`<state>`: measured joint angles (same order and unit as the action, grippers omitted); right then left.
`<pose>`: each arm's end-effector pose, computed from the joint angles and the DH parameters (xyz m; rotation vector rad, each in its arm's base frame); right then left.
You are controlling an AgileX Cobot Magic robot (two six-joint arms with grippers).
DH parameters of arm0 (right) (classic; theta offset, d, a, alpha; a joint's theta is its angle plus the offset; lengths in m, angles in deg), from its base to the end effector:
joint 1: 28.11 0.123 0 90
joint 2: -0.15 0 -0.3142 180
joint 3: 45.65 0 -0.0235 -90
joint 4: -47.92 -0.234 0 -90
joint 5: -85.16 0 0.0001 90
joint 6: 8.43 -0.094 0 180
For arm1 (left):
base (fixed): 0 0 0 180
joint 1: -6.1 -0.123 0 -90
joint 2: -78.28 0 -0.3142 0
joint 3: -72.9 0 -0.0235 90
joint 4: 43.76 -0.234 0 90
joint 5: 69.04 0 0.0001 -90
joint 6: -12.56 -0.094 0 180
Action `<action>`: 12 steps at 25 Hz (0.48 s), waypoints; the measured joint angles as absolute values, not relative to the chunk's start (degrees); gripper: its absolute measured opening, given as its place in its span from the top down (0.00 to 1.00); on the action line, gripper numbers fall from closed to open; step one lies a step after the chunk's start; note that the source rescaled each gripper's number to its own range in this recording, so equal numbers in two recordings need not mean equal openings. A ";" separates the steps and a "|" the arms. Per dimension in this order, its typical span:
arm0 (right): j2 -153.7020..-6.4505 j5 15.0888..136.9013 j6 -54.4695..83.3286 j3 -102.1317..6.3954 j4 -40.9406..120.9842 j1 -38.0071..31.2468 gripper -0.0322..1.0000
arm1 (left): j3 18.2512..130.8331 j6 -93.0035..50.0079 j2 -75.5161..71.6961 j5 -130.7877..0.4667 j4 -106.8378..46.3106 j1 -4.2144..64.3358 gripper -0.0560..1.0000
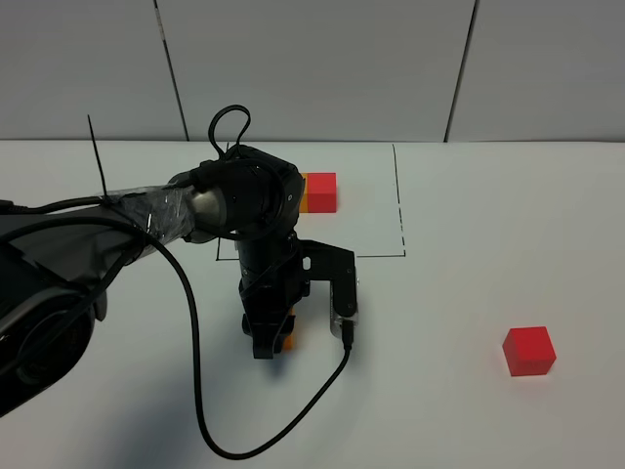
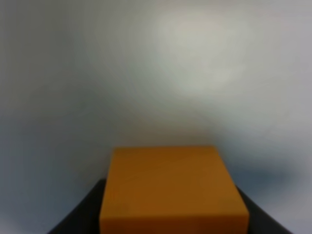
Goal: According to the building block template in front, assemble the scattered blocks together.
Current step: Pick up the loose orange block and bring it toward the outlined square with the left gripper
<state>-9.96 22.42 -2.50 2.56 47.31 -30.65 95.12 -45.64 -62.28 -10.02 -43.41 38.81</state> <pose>-0.0420 0.0028 0.2725 -0.0630 2.1128 -0.0753 0.3901 -0.2512 0.1383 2.2029 2.1747 0.0077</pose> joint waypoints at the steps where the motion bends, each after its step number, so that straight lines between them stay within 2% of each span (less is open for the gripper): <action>1: -9.96 22.42 -2.50 2.56 47.31 -30.65 0.36 | 95.12 -45.64 -62.28 -10.15 -43.41 38.81 0.95; 4: -9.96 22.42 -2.50 2.56 47.31 -30.65 0.36 | 95.12 -45.64 -62.28 -10.50 -43.76 38.81 0.94; 5: -9.96 22.42 -2.50 2.56 47.31 -30.65 0.36 | 95.12 -45.64 -62.28 -10.57 -43.76 38.81 0.91; 6: -9.96 22.42 -2.50 2.56 47.31 -30.65 0.36 | 95.12 -45.70 -62.28 -10.59 -43.76 38.81 0.84; 10: -9.96 22.42 -2.50 2.56 47.31 -30.65 0.36 | 95.12 -45.69 -62.28 -10.61 -43.76 38.81 0.37; 12: -9.96 22.42 -2.50 2.56 47.31 -30.65 0.36 | 95.15 -45.69 -62.28 -10.61 -43.76 38.81 0.18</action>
<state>-9.96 22.42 -2.50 2.56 47.31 -30.65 95.15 -45.69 -62.28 -10.61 -43.76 38.81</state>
